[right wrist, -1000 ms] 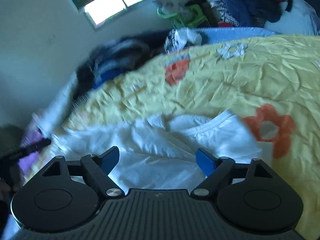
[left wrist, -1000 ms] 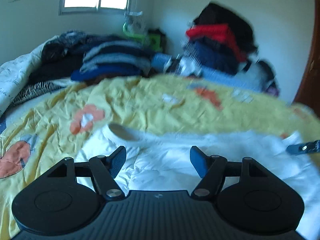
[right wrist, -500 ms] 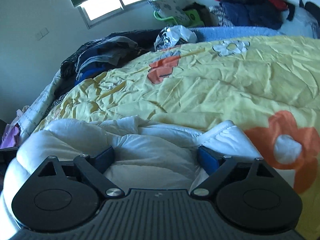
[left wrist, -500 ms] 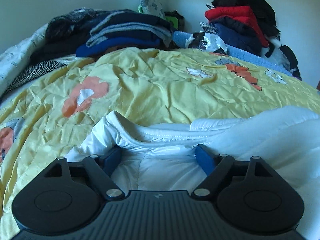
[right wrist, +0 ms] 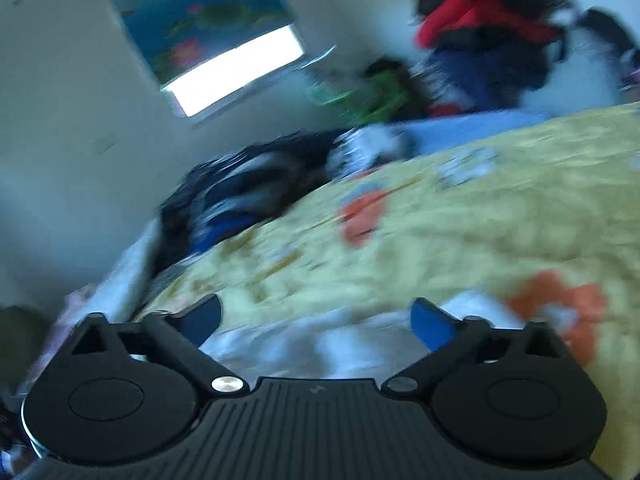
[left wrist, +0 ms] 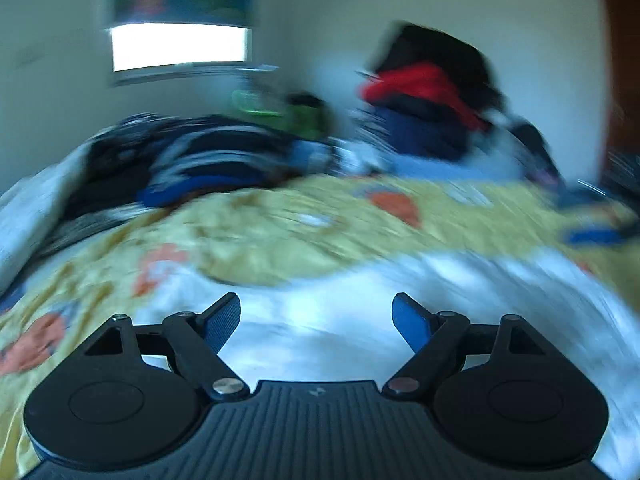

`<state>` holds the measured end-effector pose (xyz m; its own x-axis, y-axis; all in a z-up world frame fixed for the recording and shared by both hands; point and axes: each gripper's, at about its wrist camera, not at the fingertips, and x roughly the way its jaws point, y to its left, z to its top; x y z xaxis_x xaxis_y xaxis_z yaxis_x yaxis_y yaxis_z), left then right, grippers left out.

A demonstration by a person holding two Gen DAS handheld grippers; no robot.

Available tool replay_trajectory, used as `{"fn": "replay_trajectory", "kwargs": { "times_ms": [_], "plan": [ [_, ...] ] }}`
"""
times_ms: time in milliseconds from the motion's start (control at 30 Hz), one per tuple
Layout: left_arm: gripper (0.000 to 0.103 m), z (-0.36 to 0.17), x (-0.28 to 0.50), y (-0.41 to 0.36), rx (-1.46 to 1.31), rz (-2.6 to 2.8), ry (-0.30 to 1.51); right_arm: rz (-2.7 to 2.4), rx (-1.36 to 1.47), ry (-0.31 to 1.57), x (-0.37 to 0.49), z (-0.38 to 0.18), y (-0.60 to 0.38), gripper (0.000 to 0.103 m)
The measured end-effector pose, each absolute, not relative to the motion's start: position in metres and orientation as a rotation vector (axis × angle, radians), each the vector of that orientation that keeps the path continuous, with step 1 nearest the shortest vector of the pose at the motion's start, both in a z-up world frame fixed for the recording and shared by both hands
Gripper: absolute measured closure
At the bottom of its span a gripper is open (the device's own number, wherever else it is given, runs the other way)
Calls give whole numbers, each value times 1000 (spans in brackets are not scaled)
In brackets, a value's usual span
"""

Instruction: Fold small clothes

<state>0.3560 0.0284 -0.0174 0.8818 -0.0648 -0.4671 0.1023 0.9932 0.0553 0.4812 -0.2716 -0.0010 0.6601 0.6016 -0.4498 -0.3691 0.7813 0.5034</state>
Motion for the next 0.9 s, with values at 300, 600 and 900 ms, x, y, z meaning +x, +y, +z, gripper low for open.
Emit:
{"fn": "replay_trajectory", "kwargs": {
  "times_ms": [300,600,900],
  "plan": [
    [0,-72,415,5,107,-76,637,513,95,794,523,-72,-187,3],
    [0,-89,419,13,37,-74,613,502,67,699,518,-87,-180,3],
    [0,-89,419,17,3,-82,610,505,118,677,515,-88,-187,3]
  ]
}}
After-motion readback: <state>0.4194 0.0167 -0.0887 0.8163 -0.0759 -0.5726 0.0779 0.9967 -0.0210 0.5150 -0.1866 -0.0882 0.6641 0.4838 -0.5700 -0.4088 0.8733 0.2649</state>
